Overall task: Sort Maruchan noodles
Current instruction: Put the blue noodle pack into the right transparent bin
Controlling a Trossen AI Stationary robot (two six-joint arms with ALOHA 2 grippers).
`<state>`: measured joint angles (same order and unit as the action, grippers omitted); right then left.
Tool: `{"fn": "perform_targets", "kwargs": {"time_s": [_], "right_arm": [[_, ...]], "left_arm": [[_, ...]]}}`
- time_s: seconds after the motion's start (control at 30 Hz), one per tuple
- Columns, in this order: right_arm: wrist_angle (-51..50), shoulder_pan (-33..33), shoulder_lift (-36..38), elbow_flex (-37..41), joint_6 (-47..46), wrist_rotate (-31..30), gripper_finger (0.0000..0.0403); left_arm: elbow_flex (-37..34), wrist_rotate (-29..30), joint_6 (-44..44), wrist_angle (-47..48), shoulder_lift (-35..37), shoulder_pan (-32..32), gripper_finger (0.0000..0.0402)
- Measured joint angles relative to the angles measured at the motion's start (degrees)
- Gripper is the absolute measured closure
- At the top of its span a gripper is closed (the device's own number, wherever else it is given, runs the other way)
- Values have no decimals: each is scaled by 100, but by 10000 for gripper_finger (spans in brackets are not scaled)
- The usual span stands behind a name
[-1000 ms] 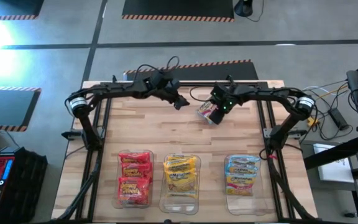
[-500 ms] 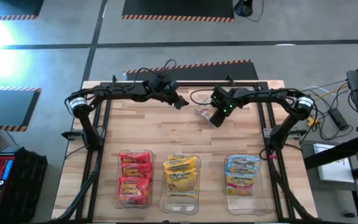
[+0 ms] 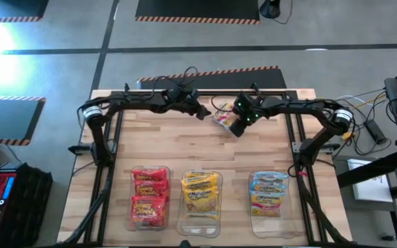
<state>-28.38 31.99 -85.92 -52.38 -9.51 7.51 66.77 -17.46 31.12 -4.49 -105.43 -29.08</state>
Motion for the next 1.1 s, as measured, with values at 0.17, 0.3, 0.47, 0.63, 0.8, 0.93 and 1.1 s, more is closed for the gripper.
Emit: {"fn": "perform_targets", "kwargs": {"time_s": [0.17,0.3,0.47,0.63,0.8,0.93,1.1], "right_arm": [[396,0,15,0,-110,-4,335],[734,0,-58,2,-143,-290,335],[1058,7,-194,16,-126,-909,335],[1189,15,-443,30,-97,-905,335],[1174,-13,-581,50,-172,-646,335],[1135,-142,-551,78,-228,-506,335],[1049,-279,-543,126,-249,-469,335]], "left_arm": [[435,-207,163,37,-563,0,210],[735,-163,249,11,-823,-2,210],[775,-148,284,50,-896,-9,210],[770,-116,288,127,-896,-27,209],[766,-113,288,231,-896,-26,209],[733,-112,278,294,-896,-22,209],[731,-109,93,446,-896,-22,209]]}}
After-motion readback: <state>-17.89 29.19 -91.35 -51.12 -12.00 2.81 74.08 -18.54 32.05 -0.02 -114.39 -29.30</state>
